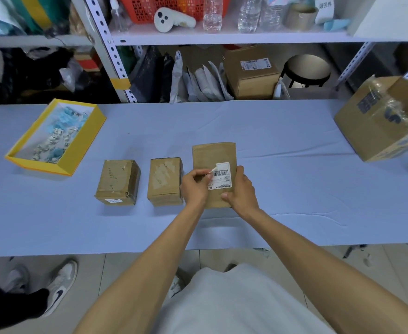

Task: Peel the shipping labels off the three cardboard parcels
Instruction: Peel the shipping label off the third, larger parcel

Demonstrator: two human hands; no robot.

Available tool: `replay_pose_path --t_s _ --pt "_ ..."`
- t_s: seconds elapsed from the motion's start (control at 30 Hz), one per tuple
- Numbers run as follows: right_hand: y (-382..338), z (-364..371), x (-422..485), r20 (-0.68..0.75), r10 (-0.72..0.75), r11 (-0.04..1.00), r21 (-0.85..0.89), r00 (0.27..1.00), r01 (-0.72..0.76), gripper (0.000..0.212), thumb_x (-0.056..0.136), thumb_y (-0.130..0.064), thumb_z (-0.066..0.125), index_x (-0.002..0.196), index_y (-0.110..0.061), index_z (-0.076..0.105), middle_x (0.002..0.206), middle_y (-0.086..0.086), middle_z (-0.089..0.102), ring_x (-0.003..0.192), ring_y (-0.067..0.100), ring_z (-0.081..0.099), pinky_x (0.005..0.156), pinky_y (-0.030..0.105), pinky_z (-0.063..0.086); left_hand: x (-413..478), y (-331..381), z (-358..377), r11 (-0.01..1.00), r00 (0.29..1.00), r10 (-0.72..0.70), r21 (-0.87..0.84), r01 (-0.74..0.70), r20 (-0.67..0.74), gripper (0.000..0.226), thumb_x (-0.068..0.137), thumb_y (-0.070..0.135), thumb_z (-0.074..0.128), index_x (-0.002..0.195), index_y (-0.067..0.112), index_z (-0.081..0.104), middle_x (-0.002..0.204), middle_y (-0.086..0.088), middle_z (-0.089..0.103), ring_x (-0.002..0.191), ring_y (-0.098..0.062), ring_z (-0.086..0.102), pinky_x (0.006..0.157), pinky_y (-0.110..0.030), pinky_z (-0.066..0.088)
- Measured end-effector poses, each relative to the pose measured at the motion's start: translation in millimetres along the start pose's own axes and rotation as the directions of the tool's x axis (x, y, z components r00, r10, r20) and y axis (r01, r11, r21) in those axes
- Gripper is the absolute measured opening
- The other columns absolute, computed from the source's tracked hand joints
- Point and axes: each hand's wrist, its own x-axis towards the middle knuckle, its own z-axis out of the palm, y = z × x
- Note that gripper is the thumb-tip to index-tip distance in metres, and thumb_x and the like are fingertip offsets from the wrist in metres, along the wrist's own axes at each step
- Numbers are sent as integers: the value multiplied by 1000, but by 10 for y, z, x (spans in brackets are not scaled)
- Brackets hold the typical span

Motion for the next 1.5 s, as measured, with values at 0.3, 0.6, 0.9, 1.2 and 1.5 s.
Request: replay_pose_path --t_s 0.3,0.6,0.9,1.2,1.5 --pt "8 -3 30 -1 -11 1000 -24 1000 11 61 74 -7 72 120 -10 32 115 14 52 97 34 55 74 37 48 -49 -43 -89 991 984 131 -17 -130 123 24 84 -1 65 100 17 66 99 8 67 91 -1 60 92 -29 50" --pt "22 14 82 2 -14 1000 -26 1000 14 63 72 -9 72 121 -10 33 117 15 53 99 34 55 77 40 52 -48 -126 -210 983 966 177 12 -183 188 53 79 -5 66 121 24 52 124 10 56 117 -14 53 98 -33 49" --pt "33 4 101 16 -14 1000 -24 1000 14 62 71 -11 72 119 -12 33 113 13 54 98 33 55 75 39 50 -3 -88 -83 978 986 157 128 -162 54 19 78 15 73 92 22 62 96 13 66 96 -9 57 90 -36 46" --pt "41 6 102 4 -12 1000 -12 1000 12 63 69 -12 74 118 -16 35 109 11 56 95 31 58 76 43 54 61 6 -50 997 1000 19 71 -18 -2 12 77 22 76 70 22 67 77 11 66 78 -8 60 84 -36 50" --pt "37 5 133 1 -18 1000 11 1000 18 64 66 -11 75 118 -17 38 109 11 60 95 29 60 76 45 56 81 61 -76 999 994 -48 18 46 96 9 78 21 76 79 13 72 73 8 64 75 -11 59 73 -26 45"
